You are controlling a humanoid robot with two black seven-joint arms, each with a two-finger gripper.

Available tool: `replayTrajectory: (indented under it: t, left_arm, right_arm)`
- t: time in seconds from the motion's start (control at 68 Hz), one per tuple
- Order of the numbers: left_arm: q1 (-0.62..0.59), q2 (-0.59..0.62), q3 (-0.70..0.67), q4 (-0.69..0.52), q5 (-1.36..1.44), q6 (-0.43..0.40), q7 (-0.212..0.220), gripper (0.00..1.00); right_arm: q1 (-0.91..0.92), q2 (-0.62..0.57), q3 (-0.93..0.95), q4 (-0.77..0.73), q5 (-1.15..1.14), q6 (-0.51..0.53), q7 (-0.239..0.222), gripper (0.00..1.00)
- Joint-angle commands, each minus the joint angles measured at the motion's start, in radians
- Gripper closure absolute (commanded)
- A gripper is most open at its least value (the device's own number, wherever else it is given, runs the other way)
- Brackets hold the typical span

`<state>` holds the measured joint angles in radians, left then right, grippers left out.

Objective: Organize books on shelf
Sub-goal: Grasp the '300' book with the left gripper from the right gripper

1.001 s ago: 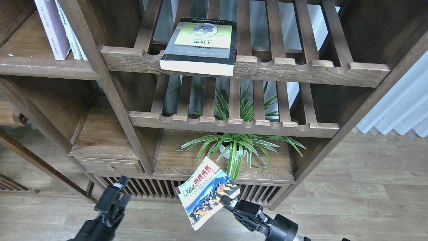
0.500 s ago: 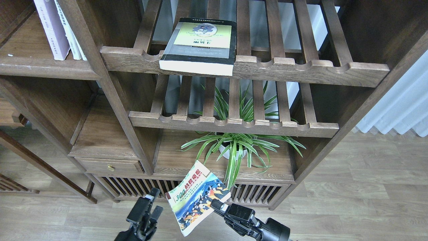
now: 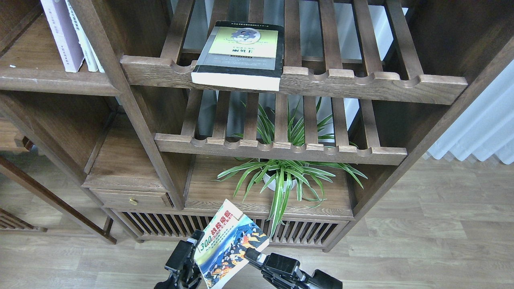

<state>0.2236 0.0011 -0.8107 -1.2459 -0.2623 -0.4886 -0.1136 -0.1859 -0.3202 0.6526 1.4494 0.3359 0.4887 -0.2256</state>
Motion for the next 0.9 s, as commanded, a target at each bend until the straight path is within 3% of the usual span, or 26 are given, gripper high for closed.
replayTrajectory:
  t: [0.0,0.221,0.353,0.883]
  left_arm:
    - [-0.004,-0.001,-0.019,0.045,-0.035,0.000,-0.005,0.96]
    - [-0.036,-0.001,-0.015,0.088,-0.032,0.000,0.012,0.97]
    - [-0.032,-0.001,-0.008,0.086,-0.032,0.000,0.051,0.98]
    - [-0.010,0.036,-0.030,0.077,-0.015,0.000,0.091,1.00]
  right_arm:
    - [-0.006,-0.002,0.002,0.000,-0.002,0.000,0.000,0.94]
    - [-0.015,-0.002,0.010,-0.004,-0.003,0.000,0.000,0.92]
    - [-0.015,0.000,0.012,-0.004,-0.005,0.000,0.000,0.92]
    - [0.020,0.004,0.033,-0.087,-0.003,0.000,0.008,0.92]
